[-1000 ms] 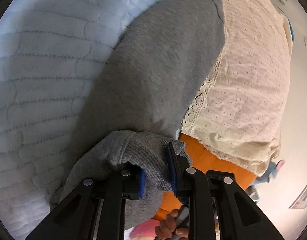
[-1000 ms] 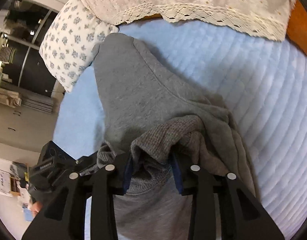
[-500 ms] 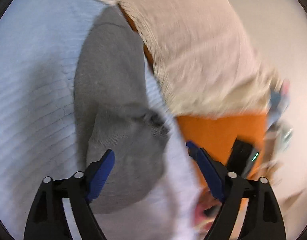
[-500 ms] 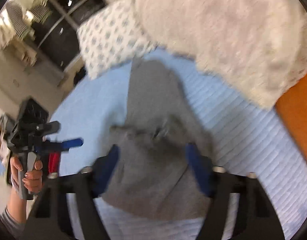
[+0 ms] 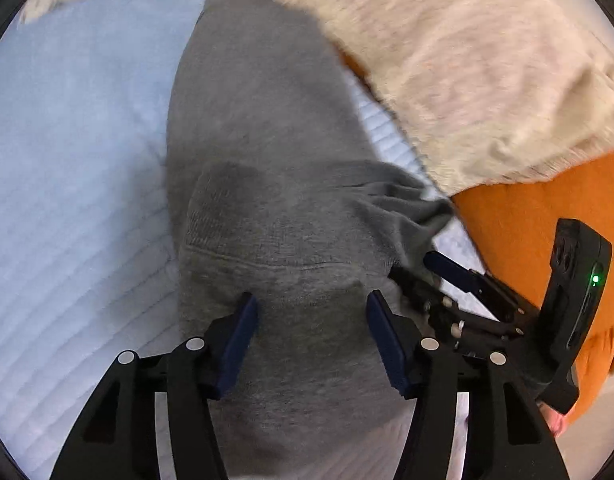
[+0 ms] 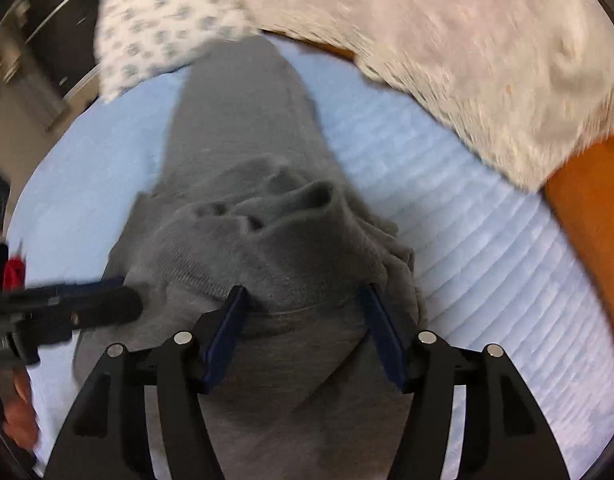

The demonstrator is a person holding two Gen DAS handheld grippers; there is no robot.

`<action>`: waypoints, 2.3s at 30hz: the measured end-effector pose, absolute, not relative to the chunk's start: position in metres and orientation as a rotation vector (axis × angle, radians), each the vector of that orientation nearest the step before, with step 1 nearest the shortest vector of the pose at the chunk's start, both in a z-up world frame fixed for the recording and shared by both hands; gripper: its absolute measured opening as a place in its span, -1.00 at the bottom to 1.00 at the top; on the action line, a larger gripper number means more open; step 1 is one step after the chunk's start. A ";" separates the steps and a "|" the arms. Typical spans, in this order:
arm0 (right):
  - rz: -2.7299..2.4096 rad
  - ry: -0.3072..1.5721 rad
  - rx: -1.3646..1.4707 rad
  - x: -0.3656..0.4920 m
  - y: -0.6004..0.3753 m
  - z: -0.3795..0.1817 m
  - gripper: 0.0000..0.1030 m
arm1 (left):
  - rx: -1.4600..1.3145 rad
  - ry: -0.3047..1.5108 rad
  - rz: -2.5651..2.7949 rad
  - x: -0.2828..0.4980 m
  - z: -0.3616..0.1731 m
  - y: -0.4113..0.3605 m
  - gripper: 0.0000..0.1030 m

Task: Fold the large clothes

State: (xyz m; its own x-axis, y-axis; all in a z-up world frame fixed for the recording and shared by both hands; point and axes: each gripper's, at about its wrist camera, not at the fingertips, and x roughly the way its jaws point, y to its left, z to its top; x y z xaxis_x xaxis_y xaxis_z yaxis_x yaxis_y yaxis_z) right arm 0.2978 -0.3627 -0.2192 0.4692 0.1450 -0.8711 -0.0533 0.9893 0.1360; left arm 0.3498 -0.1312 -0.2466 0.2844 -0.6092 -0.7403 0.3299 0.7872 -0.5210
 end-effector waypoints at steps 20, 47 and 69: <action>0.259 0.602 -1.215 0.155 -0.304 -0.304 0.88 | 1.334 0.265 -0.537 0.168 -0.323 -0.190 0.46; 0.375 0.908 -1.219 0.209 -0.298 -0.287 -0.73 | 1.557 0.348 -0.560 0.191 -0.338 -0.207 -0.01; 0.724 1.093 -0.905 0.124 -0.281 -0.169 -0.73 | 1.245 0.809 -1.120 0.084 -0.245 -0.151 -0.03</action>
